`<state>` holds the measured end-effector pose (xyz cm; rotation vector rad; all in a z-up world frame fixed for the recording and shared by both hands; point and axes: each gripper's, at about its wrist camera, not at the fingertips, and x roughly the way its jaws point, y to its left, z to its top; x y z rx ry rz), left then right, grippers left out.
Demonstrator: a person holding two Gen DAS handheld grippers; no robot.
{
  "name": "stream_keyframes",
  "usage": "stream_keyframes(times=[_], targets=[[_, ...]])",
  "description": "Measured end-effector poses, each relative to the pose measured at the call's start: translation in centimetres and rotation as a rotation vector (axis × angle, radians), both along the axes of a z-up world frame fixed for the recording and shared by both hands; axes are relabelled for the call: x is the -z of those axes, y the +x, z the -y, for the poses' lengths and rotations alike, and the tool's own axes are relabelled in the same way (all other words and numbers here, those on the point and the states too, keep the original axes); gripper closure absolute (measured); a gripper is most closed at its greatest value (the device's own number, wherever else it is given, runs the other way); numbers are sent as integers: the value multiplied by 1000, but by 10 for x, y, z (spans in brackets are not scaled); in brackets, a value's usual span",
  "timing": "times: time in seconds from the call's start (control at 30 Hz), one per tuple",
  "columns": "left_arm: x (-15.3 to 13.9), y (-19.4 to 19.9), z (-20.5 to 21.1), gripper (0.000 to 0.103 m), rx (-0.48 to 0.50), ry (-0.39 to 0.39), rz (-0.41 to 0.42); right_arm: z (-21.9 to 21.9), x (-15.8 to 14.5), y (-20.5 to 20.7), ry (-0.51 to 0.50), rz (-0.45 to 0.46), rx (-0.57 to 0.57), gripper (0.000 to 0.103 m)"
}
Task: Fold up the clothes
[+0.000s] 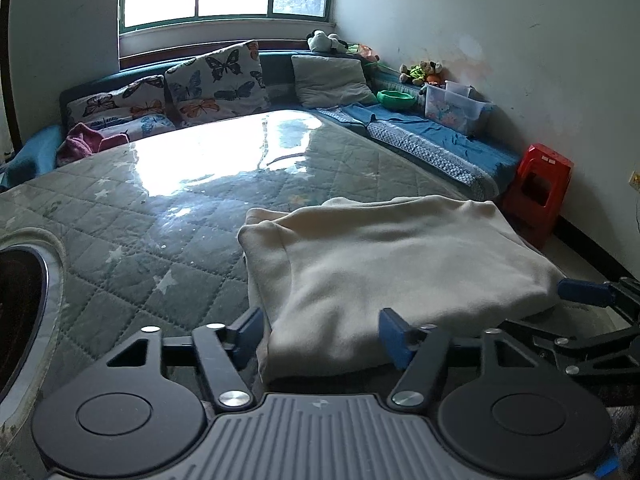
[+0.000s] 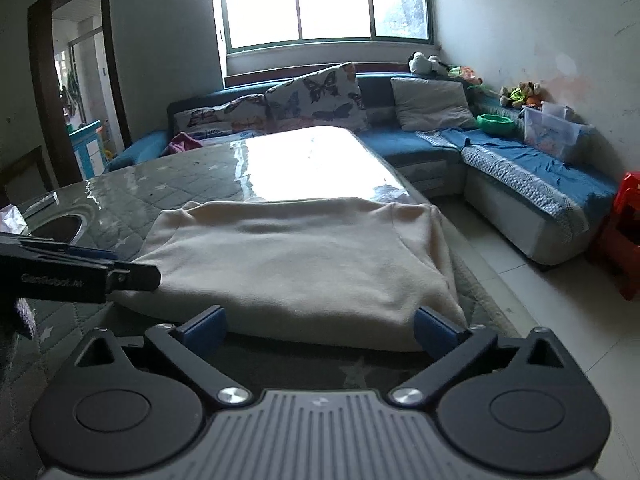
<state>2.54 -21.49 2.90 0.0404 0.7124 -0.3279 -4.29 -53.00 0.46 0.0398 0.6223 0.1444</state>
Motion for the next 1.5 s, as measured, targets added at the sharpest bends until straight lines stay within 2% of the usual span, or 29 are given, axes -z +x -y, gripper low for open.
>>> stream_keyframes(times=[0.37, 0.53, 0.87, 1.5], targets=[[-3, -23, 0, 10, 27, 5, 27, 1, -1, -12, -7, 29, 55, 0], [-4, -33, -2, 5, 24, 6, 32, 0, -2, -18, -5, 45, 61, 0], [-2, -52, -8, 1, 10, 22, 40, -6, -2, -36, -30, 91, 83, 0], [4, -81, -16, 0, 13, 41, 44, -20, 0, -55, -43, 66, 73, 0]])
